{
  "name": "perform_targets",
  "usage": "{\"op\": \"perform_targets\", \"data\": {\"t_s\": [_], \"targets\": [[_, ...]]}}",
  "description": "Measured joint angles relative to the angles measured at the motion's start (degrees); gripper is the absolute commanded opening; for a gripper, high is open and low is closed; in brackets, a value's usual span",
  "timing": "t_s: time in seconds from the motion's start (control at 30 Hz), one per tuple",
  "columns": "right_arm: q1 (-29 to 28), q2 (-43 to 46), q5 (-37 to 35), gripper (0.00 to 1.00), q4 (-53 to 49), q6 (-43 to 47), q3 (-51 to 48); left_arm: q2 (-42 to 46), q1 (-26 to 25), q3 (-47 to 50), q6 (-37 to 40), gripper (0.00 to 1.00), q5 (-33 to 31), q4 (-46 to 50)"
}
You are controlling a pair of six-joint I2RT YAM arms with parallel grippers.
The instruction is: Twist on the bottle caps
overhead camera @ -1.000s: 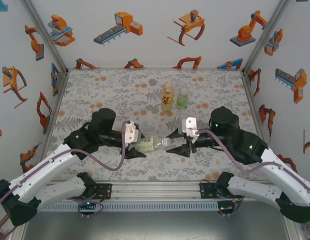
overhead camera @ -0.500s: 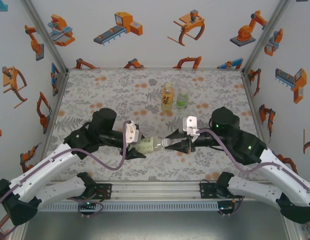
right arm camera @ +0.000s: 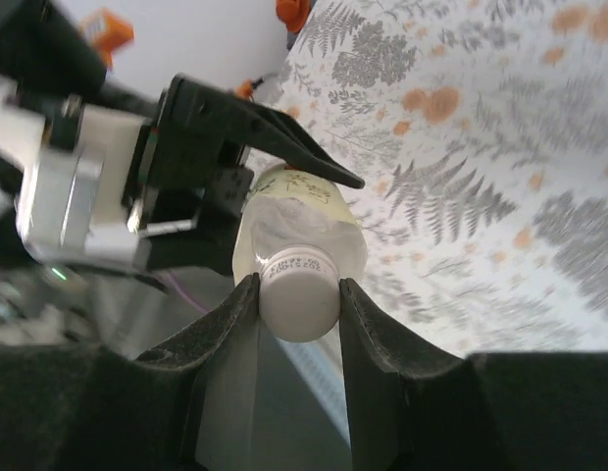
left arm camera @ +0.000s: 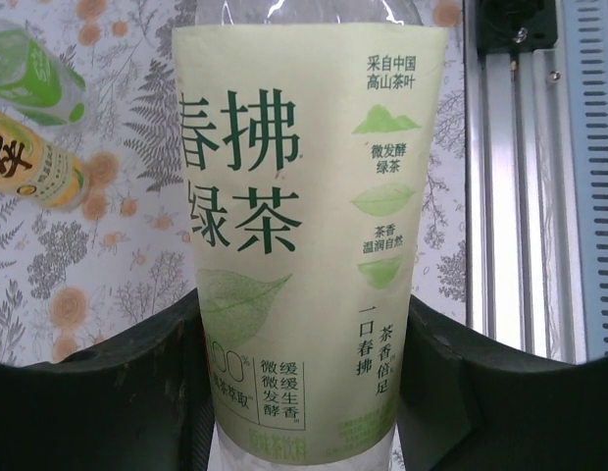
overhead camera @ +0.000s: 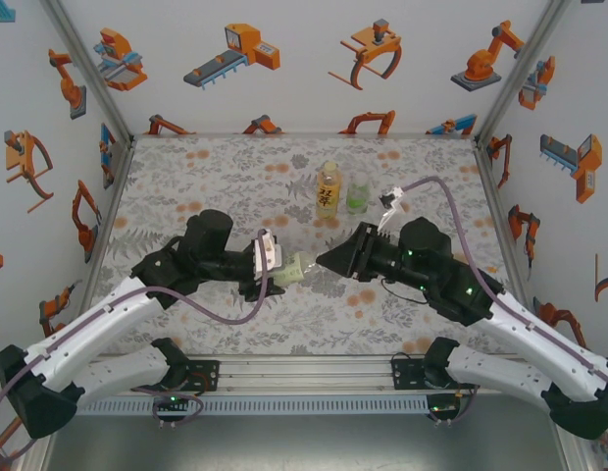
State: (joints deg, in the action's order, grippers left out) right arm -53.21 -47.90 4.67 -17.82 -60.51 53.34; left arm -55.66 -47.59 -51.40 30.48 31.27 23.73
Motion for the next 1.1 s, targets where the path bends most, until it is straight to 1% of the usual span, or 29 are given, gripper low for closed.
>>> {"op": "perform_targets", "data": {"t_s": [0.1, 0.13, 0.2, 0.27, 0.33, 0.4, 0.43, 0.47, 0.53, 0.67, 0.77, 0.9, 0.97, 1.1], "targets": [[0.1, -0.3, -2.5, 0.0, 0.1, -9.9, -1.7, -0.5, 0.1, 0.5, -0.2, 0.0, -1.7, 0.2], [0.1, -0.6, -3.1, 0.02, 0.0, -12.2, -2.0, -0.7, 0.1, 0.5, -0.2, 0.0, -2.2, 0.3], [0.2, -1.1, -3.8, 0.18, -0.3, -14.5, -2.0, -0.7, 0.1, 0.5, -0.2, 0.0, -3.1, 0.3], [0.1, -1.2, -4.2, 0.29, -1.0, -15.0, -1.7, -0.7, 0.1, 0.7, -0.2, 0.0, -3.3, 0.3], [0.1, -1.0, -4.4, 0.41, -1.7, -14.0, -1.0, -0.7, 0.1, 0.7, -0.2, 0.0, -3.2, -0.1], [0.1, 0.2, -5.2, 0.53, -1.6, -10.8, -0.7, -0.7, 0.0, 0.7, 0.0, 0.0, -2.4, -1.4], [0.0, 0.8, -5.5, 0.57, -1.6, -9.0, -0.7, -0.7, -0.2, 0.7, 0.0, 0.0, -1.7, -2.3], [-0.1, 1.9, -6.0, 0.6, -1.6, -6.7, -0.7, -0.6, -0.4, 0.7, 0.1, 0.0, -1.0, -3.0], [-0.1, 4.2, -6.8, 0.62, -1.6, -1.7, -0.7, -0.4, -0.6, 0.7, 0.1, 0.0, 0.2, -3.7], [-0.1, 8.0, -7.1, 0.61, -1.8, 11.1, 1.0, -0.2, -0.7, 0.7, 0.1, 0.0, 2.4, -4.2], [-0.1, 9.4, -4.9, 0.6, -2.3, 22.8, 2.8, -0.2, -0.7, 0.7, 0.1, 0.0, 4.5, -4.2], [-0.1, 8.9, 1.5, 0.61, -4.4, 39.3, 6.8, -0.2, -0.7, 0.5, 0.3, 0.01, 7.4, -3.3], [-0.1, 7.6, 6.2, 0.56, -6.8, 47.8, 9.7, -0.2, -0.7, 0.5, 0.4, 0.01, 9.1, -2.6], [-0.1, 4.6, 16.3, 0.54, -11.2, 63.6, 14.2, -0.2, -0.8, 0.3, 0.5, 0.0, 12.3, -0.9]]}}
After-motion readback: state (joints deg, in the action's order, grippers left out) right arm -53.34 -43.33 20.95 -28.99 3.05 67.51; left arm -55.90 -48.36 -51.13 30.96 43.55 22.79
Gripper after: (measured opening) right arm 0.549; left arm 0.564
